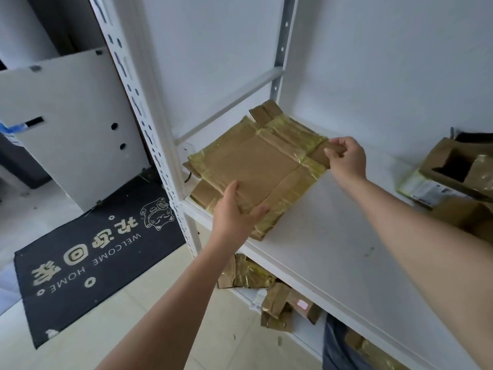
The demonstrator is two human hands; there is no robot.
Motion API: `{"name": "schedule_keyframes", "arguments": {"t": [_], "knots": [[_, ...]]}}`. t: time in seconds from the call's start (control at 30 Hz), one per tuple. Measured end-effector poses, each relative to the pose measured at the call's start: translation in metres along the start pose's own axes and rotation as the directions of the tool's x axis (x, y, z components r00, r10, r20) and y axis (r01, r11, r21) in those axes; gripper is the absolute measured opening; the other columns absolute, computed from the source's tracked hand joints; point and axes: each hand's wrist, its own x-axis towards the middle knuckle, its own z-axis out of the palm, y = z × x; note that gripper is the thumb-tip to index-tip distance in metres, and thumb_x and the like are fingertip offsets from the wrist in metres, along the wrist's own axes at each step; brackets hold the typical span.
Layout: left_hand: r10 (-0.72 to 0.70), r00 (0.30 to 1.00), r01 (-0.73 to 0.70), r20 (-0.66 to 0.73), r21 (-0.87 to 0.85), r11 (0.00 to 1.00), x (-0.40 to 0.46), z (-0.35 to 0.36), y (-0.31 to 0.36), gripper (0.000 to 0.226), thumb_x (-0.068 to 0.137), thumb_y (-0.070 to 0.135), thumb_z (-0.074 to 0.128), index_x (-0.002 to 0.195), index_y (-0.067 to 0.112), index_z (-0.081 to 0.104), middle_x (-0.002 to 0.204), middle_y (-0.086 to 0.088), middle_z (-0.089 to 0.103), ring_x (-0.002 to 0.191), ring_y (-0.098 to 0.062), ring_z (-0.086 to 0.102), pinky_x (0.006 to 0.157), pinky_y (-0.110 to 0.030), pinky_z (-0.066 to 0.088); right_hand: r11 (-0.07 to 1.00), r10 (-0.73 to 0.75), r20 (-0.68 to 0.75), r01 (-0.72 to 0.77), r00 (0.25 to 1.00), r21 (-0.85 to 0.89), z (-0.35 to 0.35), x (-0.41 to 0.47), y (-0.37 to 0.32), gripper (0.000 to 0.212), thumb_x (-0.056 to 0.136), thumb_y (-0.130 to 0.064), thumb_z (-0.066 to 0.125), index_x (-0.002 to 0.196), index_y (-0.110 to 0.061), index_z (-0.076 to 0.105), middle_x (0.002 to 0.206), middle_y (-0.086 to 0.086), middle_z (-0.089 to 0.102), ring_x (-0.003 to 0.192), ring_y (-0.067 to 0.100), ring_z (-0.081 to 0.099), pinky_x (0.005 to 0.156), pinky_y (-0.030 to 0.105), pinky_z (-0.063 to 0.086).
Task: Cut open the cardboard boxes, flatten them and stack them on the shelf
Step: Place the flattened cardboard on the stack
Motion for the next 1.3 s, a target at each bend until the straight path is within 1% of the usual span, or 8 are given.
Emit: {"name": "schedule_keyframes", "arguments": {"t": [0.2,0.33,0.4,0.5,0.6,0.73,1.03,1.3], "knots": [[0.012,1.0,-0.02,0.025,0.35,0.937,0.017,0.009,-0.016,0.076,0.088,0.055,0.064,0.148,0.02,0.034,0.102,0.007,0.056,0.088,-0.012,0.057,0.067,-0.027,0.047,0.995,0.04,0.086,-0.031,0.995,-0.097,0.032,0.024,0.016,0.024,0.097,-0.013,0.058,0.121,-0.013,0.057,0.129,0.007,0.057,0.1,0.015,0.051,0.081,0.023,0.038],[0.233,0.97,-0.113,-0.072,0.715,0.69,0.026,0.008,-0.019,0.061,0.086,0.063,0.059,0.125,0.017,0.051,0.131,-0.009,0.039,0.119,-0.026,0.041,0.093,-0.038,0.044,0.898,0.053,0.128,0.009,0.99,-0.439,0.048,0.022,0.01,0.041,0.1,-0.024,0.053,0.14,-0.017,0.045,0.144,0.014,0.042,0.131,0.033,0.036,0.099,0.037,0.035],[0.331,0.943,-0.204,0.004,0.795,0.571,0.035,0.007,-0.018,0.069,0.083,0.065,0.06,0.127,0.012,0.048,0.14,-0.012,0.029,0.133,-0.031,0.028,0.115,-0.042,0.026,0.79,-0.068,0.17,0.157,0.983,-0.593,0.055,0.009,0.004,0.047,0.101,-0.035,0.048,0.144,-0.02,0.039,0.154,0.015,0.029,0.138,0.038,0.024,0.109,0.05,0.027],[0.262,0.956,-0.263,0.132,0.779,0.568,0.054,0.005,-0.018,0.1,0.08,0.067,0.063,0.15,0.01,0.02,0.162,-0.016,-0.002,0.15,-0.034,-0.01,0.119,-0.044,-0.011,0.728,-0.157,0.378,0.366,0.912,-0.58,0.072,-0.012,0.002,0.058,0.1,-0.055,0.032,0.152,-0.029,0.027,0.163,0.01,0.011,0.147,0.039,0.01,0.115,0.059,0.012],[0.084,0.969,-0.233,0.232,0.754,0.615,0.072,0.001,-0.022,0.116,0.078,0.071,0.062,0.157,0.021,-0.006,0.162,-0.015,-0.023,0.147,-0.037,-0.023,0.117,-0.047,-0.015,0.686,-0.068,0.495,0.401,0.866,-0.607,0.089,-0.02,0.013,0.071,0.094,-0.071,0.017,0.156,-0.037,0.007,0.165,0.006,-0.005,0.15,0.038,-0.006,0.116,0.058,-0.007],[-0.046,0.959,-0.181,0.281,0.724,0.665,0.088,-0.001,-0.029,0.117,0.074,0.075,0.061,0.158,0.028,-0.005,0.163,-0.012,-0.019,0.148,-0.04,-0.02,0.119,-0.048,-0.01,0.694,-0.037,0.527,0.401,0.849,-0.598,0.1,-0.02,0.028,0.075,0.092,-0.074,0.016,0.156,-0.038,0.003,0.165,0.004,-0.01,0.151,0.033,-0.007,0.119,0.054,-0.01],[-0.06,0.945,-0.203,0.32,0.722,0.662,0.092,0.005,-0.05,0.124,0.06,0.093,0.032,0.153,0.031,-0.021,0.156,-0.007,-0.037,0.141,-0.032,-0.037,0.109,-0.042,-0.023,0.81,-0.145,0.42,0.351,0.896,-0.47,0.109,-0.025,0.048,0.06,0.096,-0.064,0.03,0.152,-0.044,0.02,0.166,-0.002,0.003,0.152,0.023,0.001,0.121,0.043,-0.002],[-0.079,0.976,-0.116,0.204,0.789,0.603,0.068,0.014,-0.017,0.094,0.09,0.062,0.054,0.158,0.028,-0.002,0.162,-0.018,-0.017,0.149,-0.038,-0.017,0.119,-0.051,-0.008,0.759,-0.041,0.534,0.374,0.844,-0.532,0.078,-0.032,0.025,0.059,0.099,-0.058,0.027,0.155,-0.039,0.016,0.166,0.001,0.005,0.152,0.023,0.005,0.121,0.046,-0.004]]}}
